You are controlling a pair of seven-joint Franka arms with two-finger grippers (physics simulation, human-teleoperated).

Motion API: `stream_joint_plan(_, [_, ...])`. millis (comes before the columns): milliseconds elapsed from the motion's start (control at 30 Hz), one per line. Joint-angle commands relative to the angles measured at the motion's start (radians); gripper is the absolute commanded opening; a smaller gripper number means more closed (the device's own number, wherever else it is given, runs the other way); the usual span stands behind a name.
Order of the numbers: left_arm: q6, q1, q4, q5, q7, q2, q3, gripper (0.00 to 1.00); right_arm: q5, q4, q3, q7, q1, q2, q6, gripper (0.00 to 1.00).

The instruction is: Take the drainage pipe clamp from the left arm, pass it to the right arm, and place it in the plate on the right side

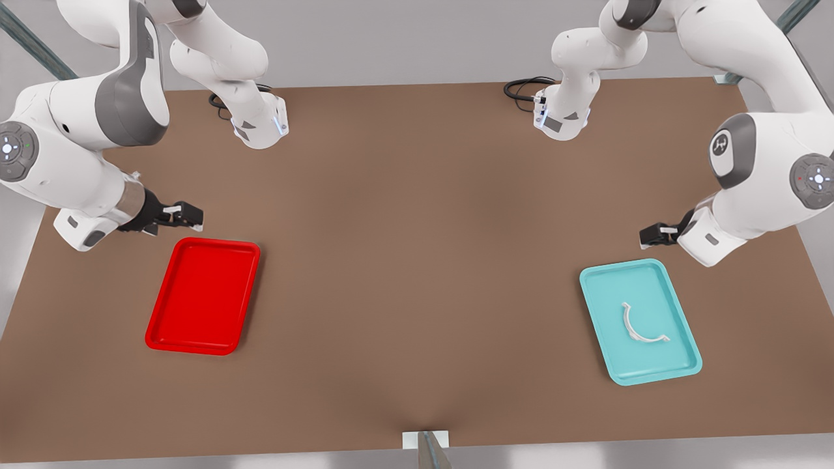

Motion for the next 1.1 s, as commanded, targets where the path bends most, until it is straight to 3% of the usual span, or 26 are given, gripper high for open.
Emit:
stream_joint_plan(0, [0.055, 0.000, 0.000, 0.002, 0.110, 0.003, 0.000, 1.00, 0.001, 0.000, 0.001, 0.027, 0.000, -0.001, 0.019, 1.00])
stream_joint_plan(100, [0.104, 0.009, 0.000, 0.028, -0.296, 0.066, 0.006, 1.00, 0.001, 0.000, 0.001, 0.027, 0.000, -0.001, 0.019, 1.00])
stream_joint_plan(267, [0.466, 0.023, -0.006, 0.028, -1.195, 0.244, 0.096, 1.00, 0.001, 0.000, 0.001, 0.027, 0.000, -0.001, 0.019, 1.00])
stream_joint_plan(467, [0.770, 0.052, -0.010, 0.033, -1.579, 0.437, 0.129, 1.00, 0.001, 0.000, -0.001, 0.025, 0.000, -0.001, 0.019, 1.00])
stream_joint_plan(533, [0.811, 0.025, -0.010, 0.197, -1.805, 0.498, 0.129, 1.00, 0.001, 0.000, 0.001, 0.025, 0.000, -0.001, 0.019, 1.00])
stream_joint_plan(1067, [0.885, 0.081, -0.085, 0.107, -1.910, 0.574, 0.126, 1.00, 0.001, 0.002, -0.001, 0.024, 0.000, -0.003, 0.005, 1.00])
